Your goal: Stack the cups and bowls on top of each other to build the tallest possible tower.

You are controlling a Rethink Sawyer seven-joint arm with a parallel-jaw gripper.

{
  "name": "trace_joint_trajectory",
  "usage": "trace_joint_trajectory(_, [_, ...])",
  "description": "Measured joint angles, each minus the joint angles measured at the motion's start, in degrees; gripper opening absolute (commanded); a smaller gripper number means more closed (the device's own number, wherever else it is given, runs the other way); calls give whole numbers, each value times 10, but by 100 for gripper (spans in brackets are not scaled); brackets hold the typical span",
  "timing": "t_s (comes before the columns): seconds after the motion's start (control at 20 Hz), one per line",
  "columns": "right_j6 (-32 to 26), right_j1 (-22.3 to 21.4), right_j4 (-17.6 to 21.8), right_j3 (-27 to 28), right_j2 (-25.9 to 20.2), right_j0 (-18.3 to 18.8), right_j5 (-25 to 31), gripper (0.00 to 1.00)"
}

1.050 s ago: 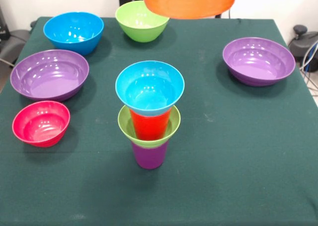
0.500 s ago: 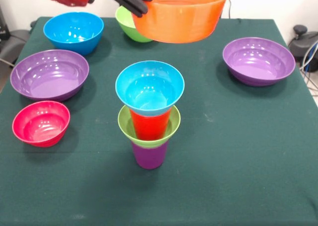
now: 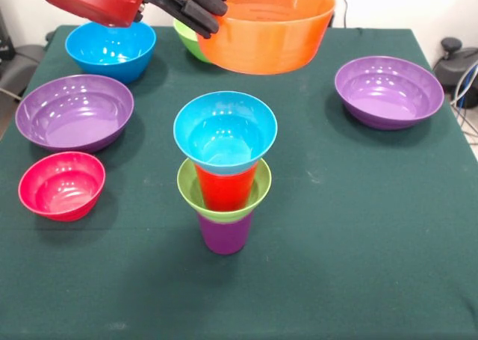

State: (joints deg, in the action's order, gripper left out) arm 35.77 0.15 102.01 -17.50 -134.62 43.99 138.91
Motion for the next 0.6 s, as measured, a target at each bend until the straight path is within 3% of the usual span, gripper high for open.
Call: trace_joint_trajectory(0.6, [0,0,0,0,1,0,-8,0])
